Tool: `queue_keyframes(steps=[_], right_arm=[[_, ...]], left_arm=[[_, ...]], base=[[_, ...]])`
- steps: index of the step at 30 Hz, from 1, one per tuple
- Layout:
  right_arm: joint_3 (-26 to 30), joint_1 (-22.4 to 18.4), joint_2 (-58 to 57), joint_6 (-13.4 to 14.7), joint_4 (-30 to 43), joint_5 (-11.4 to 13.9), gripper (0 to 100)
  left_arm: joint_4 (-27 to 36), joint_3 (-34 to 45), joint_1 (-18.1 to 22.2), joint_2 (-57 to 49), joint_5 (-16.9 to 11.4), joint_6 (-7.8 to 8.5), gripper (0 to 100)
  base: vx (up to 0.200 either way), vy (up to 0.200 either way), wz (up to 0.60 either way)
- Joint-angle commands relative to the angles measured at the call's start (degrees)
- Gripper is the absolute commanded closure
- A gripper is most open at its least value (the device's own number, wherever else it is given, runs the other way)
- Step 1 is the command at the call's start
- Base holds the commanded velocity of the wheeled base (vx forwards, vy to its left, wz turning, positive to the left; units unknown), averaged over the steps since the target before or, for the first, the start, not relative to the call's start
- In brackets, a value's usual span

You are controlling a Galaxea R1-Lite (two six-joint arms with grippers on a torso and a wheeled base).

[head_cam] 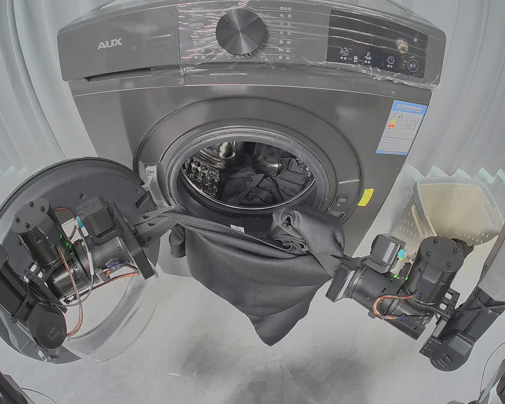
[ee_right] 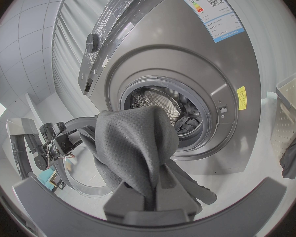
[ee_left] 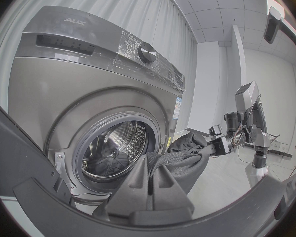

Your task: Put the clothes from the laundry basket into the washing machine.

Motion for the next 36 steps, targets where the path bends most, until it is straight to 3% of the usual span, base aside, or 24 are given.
queue_keyframes(steps=[1, 4, 9, 14, 18, 29, 33, 36], right_arm=[[0.8, -0.1, 0.8, 0.0, 0.1, 0.1, 0], [2.2, -0.1, 1.1, -0.2, 0.3, -0.3, 0], [11.7, -0.5, 5.9, -2.0, 0.3, 1.0, 0], [13.2, -0.9, 8.5, -4.2, 0.2, 2.0, 0], [11.9, -1.0, 8.7, -6.3, 0.3, 4.0, 0], [0.1, -1.1, 12.3, -7.6, 0.3, 4.3, 0], [-3.3, -0.8, 13.1, -8.5, 0.4, 6.5, 0], [-4.2, -0.6, 13.8, -10.1, 0.4, 6.7, 0]], left_arm=[[-0.1, -0.3, -1.1, 0.4, 0.3, 0.1, 100], [-0.1, -0.5, -1.8, 0.4, 0.5, 0.1, 100], [-0.1, -2.2, -2.7, 0.6, 3.3, 0.19, 100], [-0.1, -2.3, -3.8, 0.7, 3.5, 0.28, 100], [-0.1, -1.9, -4.4, 0.7, 3.5, 0.37, 100], [-0.1, -1.3, -5.1, 0.0, 2.9, 0.72, 100], [-0.1, -1.7, -5.1, 0.0, 3.0, 0.98, 100], [-0.1, -1.9, -5.1, 0.0, 3.2, 0.98, 100]], base=[[0.0, 0.0, 0.0], [0.0, 0.0, 0.0], [0.0, 0.0, 0.0], [0.0, 0.0, 0.0], [0.0, 0.0, 0.0], [0.0, 0.0, 0.0], [0.0, 0.0, 0.0], [0.0, 0.0, 0.0]])
